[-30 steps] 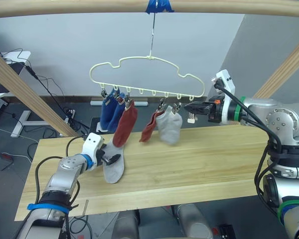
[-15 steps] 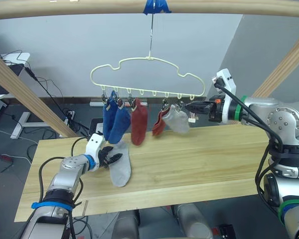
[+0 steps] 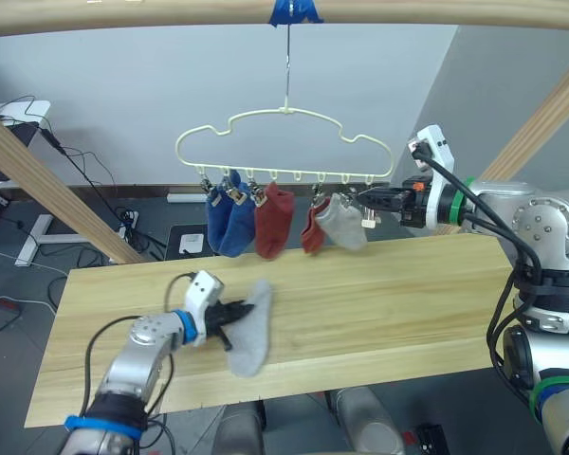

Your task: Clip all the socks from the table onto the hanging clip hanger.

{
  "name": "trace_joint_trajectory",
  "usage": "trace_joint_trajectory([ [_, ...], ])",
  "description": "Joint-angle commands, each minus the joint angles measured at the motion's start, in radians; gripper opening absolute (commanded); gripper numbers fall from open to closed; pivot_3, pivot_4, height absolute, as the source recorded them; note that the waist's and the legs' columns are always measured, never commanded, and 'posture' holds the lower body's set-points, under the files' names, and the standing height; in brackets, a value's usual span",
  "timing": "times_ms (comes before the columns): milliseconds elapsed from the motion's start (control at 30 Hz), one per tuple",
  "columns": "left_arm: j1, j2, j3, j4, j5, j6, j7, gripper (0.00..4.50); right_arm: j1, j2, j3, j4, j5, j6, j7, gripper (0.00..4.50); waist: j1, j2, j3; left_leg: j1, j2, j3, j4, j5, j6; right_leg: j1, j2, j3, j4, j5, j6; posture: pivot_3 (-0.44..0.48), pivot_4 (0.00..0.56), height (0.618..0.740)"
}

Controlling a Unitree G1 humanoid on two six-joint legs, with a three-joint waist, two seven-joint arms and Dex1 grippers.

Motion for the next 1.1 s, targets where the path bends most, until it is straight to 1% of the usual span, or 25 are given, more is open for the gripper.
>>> trace_joint_trajectory([
  [33,-0.006,0.032,0.006,-0.284,-0.133,0.079,-0.062,0.02,-0.034,-0.029,-0.048,0.021,0.037,0.074,0.008,0.0,0.0,0.0,0.0,0.0,0.0,-0.001,0.0,0.0,0.0,0.0,0.0,-0.001,0.0,0.0,0.0,-0.196,0.241,0.74],
  [100,-0.062,-0.002,0.005,-0.372,-0.209,0.154,-0.027,0.02,-0.06,-0.029,-0.082,0.049,0.063,0.145,0.011,0.0,0.001,0.0,0.0,0.001,0.0,0.0,0.001,0.0,0.0,0.001,0.0,0.0,0.001,-0.002,0.003,-0.196,0.241,0.74],
  [167,-0.106,-0.029,-0.004,-0.408,-0.243,0.192,-0.004,0.02,-0.082,-0.018,-0.119,0.073,0.093,0.21,0.006,0.0,0.0,0.0,0.0,0.0,0.0,0.0,0.002,0.0,0.0,0.002,0.0,0.0,0.0,-0.002,0.004,-0.196,0.241,0.74],
  [200,-0.119,-0.038,-0.009,-0.413,-0.247,0.199,0.001,0.02,-0.089,-0.011,-0.135,0.082,0.106,0.23,-0.001,0.0,-0.003,0.0,0.0,0.0,-0.001,0.0,0.003,0.0,0.0,0.002,0.0,0.001,0.0,-0.001,0.005,-0.196,0.241,0.74],
  [300,-0.193,-0.108,-0.055,-0.381,-0.235,0.204,0.027,0.02,-0.106,0.011,-0.192,0.149,0.232,0.245,-0.049,0.0,-0.007,0.0,0.0,0.001,-0.001,0.0,0.003,0.0,0.0,0.003,0.001,0.001,-0.001,-0.001,0.005,-0.206,0.236,0.74],
  [367,-0.211,-0.142,-0.06,-0.374,-0.253,0.229,0.045,0.02,-0.109,0.021,-0.223,0.182,0.307,0.245,-0.098,0.0,-0.008,0.0,0.0,0.001,-0.001,0.0,0.003,0.0,0.0,0.003,0.001,0.001,-0.001,-0.001,0.005,-0.213,0.237,0.74],
  [533,-0.218,-0.138,-0.056,-0.378,-0.258,0.24,0.03,0.02,-0.103,0.0,-0.241,0.244,0.488,0.245,-0.225,0.0,-0.025,0.0,0.0,0.0,-0.001,0.0,0.002,0.0,0.001,0.002,0.001,0.001,-0.001,-0.001,0.005,-0.22,0.238,0.74],
  [700,-0.217,-0.133,-0.06,-0.373,-0.249,0.236,0.02,0.02,-0.103,-0.005,-0.25,0.29,0.629,0.245,-0.358,0.0,-0.033,0.0,0.0,0.0,-0.001,0.001,0.002,0.0,0.001,0.002,0.001,0.002,-0.002,-0.001,0.005,-0.219,0.24,0.74],
  [767,-0.213,-0.126,-0.065,-0.368,-0.239,0.225,0.01,0.02,-0.103,-0.006,-0.249,0.301,0.67,0.245,-0.4,0.0,-0.033,0.0,0.0,0.0,0.0,0.001,0.002,0.0,0.001,0.002,0.002,0.002,-0.002,-0.001,0.005,-0.218,0.241,0.74],
  [1100,-0.255,-0.157,-0.081,-0.31,-0.193,0.18,0.03,0.02,-0.083,-0.002,-0.239,0.312,0.852,0.236,-0.569,0.0,-0.031,0.0,0.0,-0.001,0.0,0.001,0.002,0.0,0.001,0.002,0.002,0.002,-0.004,-0.001,0.006,-0.214,0.24,0.74],
])
